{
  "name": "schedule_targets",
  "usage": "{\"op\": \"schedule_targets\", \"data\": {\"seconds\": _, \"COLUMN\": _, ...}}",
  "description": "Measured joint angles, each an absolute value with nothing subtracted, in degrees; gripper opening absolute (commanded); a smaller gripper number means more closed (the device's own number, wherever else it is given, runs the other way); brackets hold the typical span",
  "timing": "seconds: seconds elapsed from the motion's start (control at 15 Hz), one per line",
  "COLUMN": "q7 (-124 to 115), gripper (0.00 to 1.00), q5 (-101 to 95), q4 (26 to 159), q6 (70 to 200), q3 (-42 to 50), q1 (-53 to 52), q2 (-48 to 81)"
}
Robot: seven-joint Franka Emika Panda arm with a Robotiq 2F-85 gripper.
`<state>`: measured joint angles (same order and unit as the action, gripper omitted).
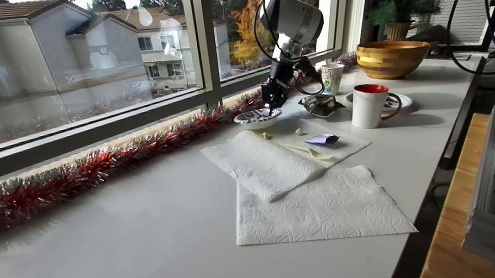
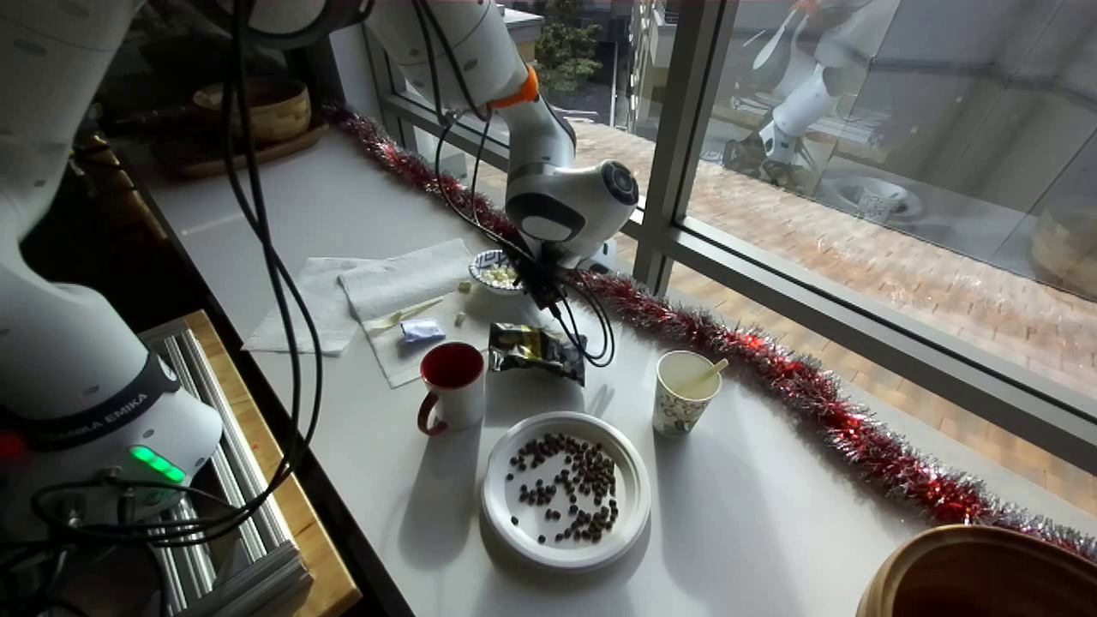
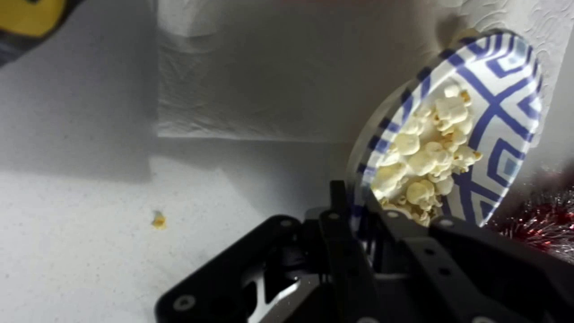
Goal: Pour the blue plate's contents into the cup
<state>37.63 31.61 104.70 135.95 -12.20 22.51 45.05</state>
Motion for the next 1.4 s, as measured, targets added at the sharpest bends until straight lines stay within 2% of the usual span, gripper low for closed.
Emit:
{"op": "schedule_targets", "data": {"seconds": 0.67, "q7": 39.0, "gripper": 0.04, "q5": 31.3, "q4": 105.2, "q6": 133.8, "q3": -12.6, "q1": 22.9, "q2": 41.3}}
{"op": "schedule_targets", "data": {"seconds": 1.0, "q7": 39.5, "gripper": 0.04, "q5": 30.4, "q4": 108.3, "q6": 130.5, "q3": -9.8, "q1": 22.7, "q2": 32.5}}
{"op": "schedule_targets", "data": {"seconds": 1.4, "q7": 39.2, "gripper": 0.04, "q5": 30.6, "q4": 110.3, "q6": 128.6, "q3": -2.2, "q1": 23.0, "q2": 20.4}}
